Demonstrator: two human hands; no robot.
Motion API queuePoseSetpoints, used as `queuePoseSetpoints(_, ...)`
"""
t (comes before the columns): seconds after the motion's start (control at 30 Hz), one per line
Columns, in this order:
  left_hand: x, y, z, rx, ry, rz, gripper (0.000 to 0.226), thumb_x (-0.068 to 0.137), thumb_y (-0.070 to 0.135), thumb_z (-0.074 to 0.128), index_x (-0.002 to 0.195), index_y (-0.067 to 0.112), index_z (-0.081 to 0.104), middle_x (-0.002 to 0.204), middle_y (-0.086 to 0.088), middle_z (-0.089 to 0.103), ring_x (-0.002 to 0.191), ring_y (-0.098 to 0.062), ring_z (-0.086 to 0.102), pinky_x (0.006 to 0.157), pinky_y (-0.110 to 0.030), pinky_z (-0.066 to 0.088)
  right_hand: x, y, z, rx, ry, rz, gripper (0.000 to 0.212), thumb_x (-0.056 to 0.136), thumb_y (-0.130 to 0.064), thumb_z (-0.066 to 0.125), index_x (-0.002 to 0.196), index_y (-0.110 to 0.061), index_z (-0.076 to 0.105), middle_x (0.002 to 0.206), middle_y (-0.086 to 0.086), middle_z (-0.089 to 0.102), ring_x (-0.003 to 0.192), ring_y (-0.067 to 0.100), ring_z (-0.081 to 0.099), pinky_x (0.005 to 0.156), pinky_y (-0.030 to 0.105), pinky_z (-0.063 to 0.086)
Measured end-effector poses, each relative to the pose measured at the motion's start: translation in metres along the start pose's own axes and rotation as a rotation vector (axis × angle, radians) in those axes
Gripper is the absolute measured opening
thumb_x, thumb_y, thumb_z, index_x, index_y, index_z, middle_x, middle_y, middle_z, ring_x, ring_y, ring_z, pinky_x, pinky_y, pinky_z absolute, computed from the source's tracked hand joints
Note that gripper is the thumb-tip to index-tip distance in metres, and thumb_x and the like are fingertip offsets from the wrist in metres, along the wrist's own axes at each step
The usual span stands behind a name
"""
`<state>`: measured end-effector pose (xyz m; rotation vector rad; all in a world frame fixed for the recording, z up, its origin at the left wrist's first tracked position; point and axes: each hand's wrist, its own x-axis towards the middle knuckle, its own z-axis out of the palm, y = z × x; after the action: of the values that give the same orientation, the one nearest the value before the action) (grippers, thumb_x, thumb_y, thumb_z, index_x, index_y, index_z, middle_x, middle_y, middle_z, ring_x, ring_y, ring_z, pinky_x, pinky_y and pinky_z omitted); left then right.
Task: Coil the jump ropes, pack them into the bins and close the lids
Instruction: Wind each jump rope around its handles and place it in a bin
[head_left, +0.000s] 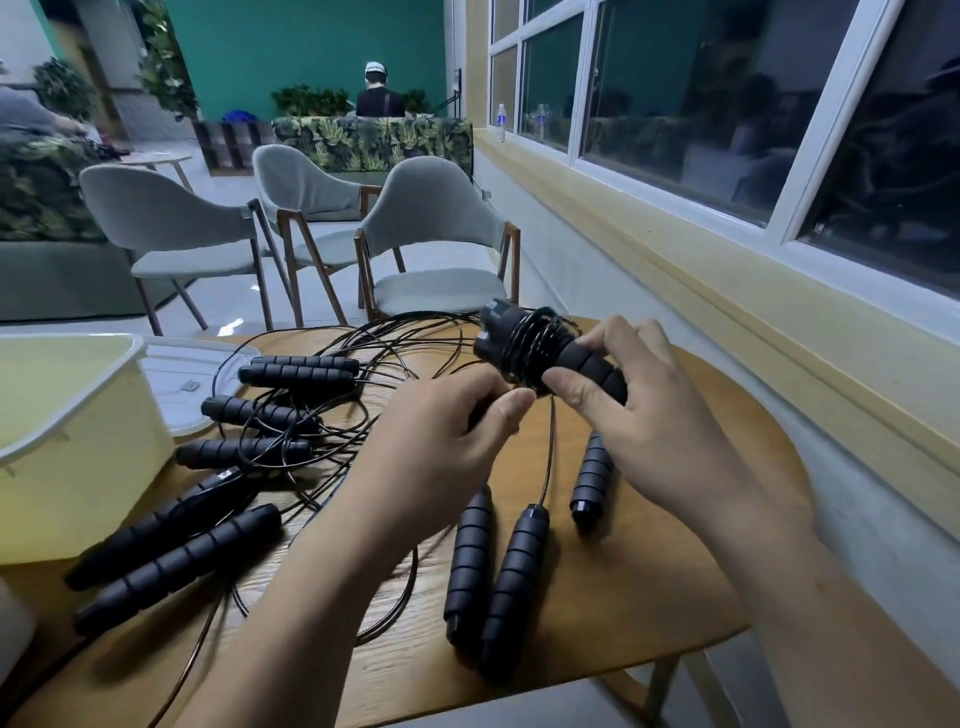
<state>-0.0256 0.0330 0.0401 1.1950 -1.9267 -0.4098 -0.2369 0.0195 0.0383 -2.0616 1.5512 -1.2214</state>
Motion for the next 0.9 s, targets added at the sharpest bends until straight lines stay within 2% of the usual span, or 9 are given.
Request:
queuePoseSetpoints(0.07, -0.001, -0.002, -0.004, 0.029, -0.013, 0.019, 0.031, 0.101, 0.045, 0.065, 0.077, 0.026, 0.063, 0.055, 0.013, 0.057, 0.052, -0.006, 0.051, 0.051, -0.024, 0.033, 0.001, 0.0, 0.0, -0.039, -0.089, 0.028, 0.022, 0.098, -0.051, 0.069, 0.104, -0.033, 0.06, 0.107, -0.012, 0.05, 0.092, -0.002, 0.054, 0.07, 0.009, 0.037)
queuePoseSetpoints(0.2, -0.001, -0.006, -0.011, 0.112, -0.047, 0.081, 0.029, 0.093, 0.053, 0.07, 0.076, 0.029, 0.067, 0.056, 0.01, 0.058, 0.055, -0.01, 0.054, 0.052, -0.036, 0.046, 0.0, 0.0, -0.002, -0.137, -0.28, 0.017, 0.024, 0.097, -0.057, 0.067, 0.103, -0.034, 0.062, 0.102, -0.009, 0.056, 0.091, 0.007, 0.057, 0.079, 0.034, 0.047)
queuePoseSetpoints(0.27, -0.002, -0.008, -0.016, 0.115, -0.05, 0.109, 0.031, 0.087, 0.055, 0.073, 0.077, 0.025, 0.07, 0.06, 0.01, 0.062, 0.06, -0.01, 0.057, 0.054, -0.034, 0.048, -0.002, -0.002, -0.006, -0.141, -0.399, 0.012, 0.022, 0.097, -0.057, 0.067, 0.104, -0.036, 0.063, 0.101, -0.011, 0.059, 0.092, 0.009, 0.059, 0.083, 0.041, 0.052)
queuePoseSetpoints(0.43, -0.002, -0.009, -0.028, -0.159, -0.124, 0.069, 0.023, 0.076, 0.034, 0.093, 0.079, 0.025, 0.072, 0.074, 0.004, 0.069, 0.069, -0.008, 0.061, 0.064, -0.032, 0.05, -0.006, -0.005, -0.019, 0.12, -0.678, 0.052, 0.015, 0.101, -0.041, 0.074, 0.109, -0.029, 0.07, 0.097, 0.001, 0.069, 0.083, 0.025, 0.071, 0.078, 0.059, 0.061)
queuePoseSetpoints(0.5, -0.002, -0.011, -0.029, -0.337, -0.196, 0.052, 0.023, 0.076, 0.022, 0.092, 0.081, 0.013, 0.072, 0.077, -0.005, 0.069, 0.07, -0.012, 0.061, 0.064, -0.029, 0.047, -0.008, -0.007, -0.024, 0.207, -0.761, 0.041, 0.01, 0.103, -0.035, 0.074, 0.108, -0.026, 0.071, 0.092, 0.01, 0.07, 0.076, 0.03, 0.069, 0.071, 0.059, 0.057)
queuePoseSetpoints(0.6, -0.002, -0.018, -0.028, -0.563, -0.273, 0.013, 0.023, 0.082, 0.012, 0.088, 0.084, 0.001, 0.068, 0.077, -0.016, 0.063, 0.073, -0.021, 0.057, 0.067, -0.034, 0.042, -0.01, -0.011, -0.03, 0.312, -0.852, -0.001, 0.009, 0.103, -0.033, 0.072, 0.109, -0.027, 0.072, 0.086, 0.004, 0.066, 0.074, 0.02, 0.061, 0.066, 0.051, 0.047)
queuePoseSetpoints(0.67, -0.002, -0.027, -0.026, -0.635, -0.289, 0.007, 0.021, 0.088, 0.016, 0.083, 0.087, 0.002, 0.068, 0.078, -0.013, 0.06, 0.075, -0.021, 0.053, 0.069, -0.035, 0.04, -0.01, -0.011, -0.032, 0.371, -0.861, -0.015, 0.012, 0.101, -0.034, 0.071, 0.11, -0.025, 0.073, 0.085, 0.002, 0.064, 0.074, 0.02, 0.059, 0.066, 0.051, 0.045)
queuePoseSetpoints(0.77, -0.003, -0.032, -0.023, -0.755, -0.332, -0.014, 0.02, 0.096, 0.021, 0.07, 0.094, 0.002, 0.068, 0.083, -0.005, 0.064, 0.075, -0.012, 0.058, 0.067, -0.022, 0.047, -0.01, -0.009, -0.03, 0.49, -0.847, -0.02, 0.021, 0.1, -0.031, 0.07, 0.114, -0.014, 0.072, 0.088, 0.021, 0.061, 0.075, 0.03, 0.055, 0.063, 0.057, 0.043)
queuePoseSetpoints(0.9, 0.001, -0.038, -0.017, -0.796, -0.289, -0.076, 0.023, 0.103, 0.029, 0.057, 0.103, 0.01, 0.069, 0.094, -0.005, 0.067, 0.082, -0.016, 0.063, 0.07, -0.025, 0.051, -0.011, -0.01, -0.021, 0.782, -0.766, 0.041, 0.032, 0.099, -0.028, 0.068, 0.115, -0.001, 0.065, 0.09, 0.017, 0.061, 0.075, 0.027, 0.061, 0.061, 0.034, 0.047)
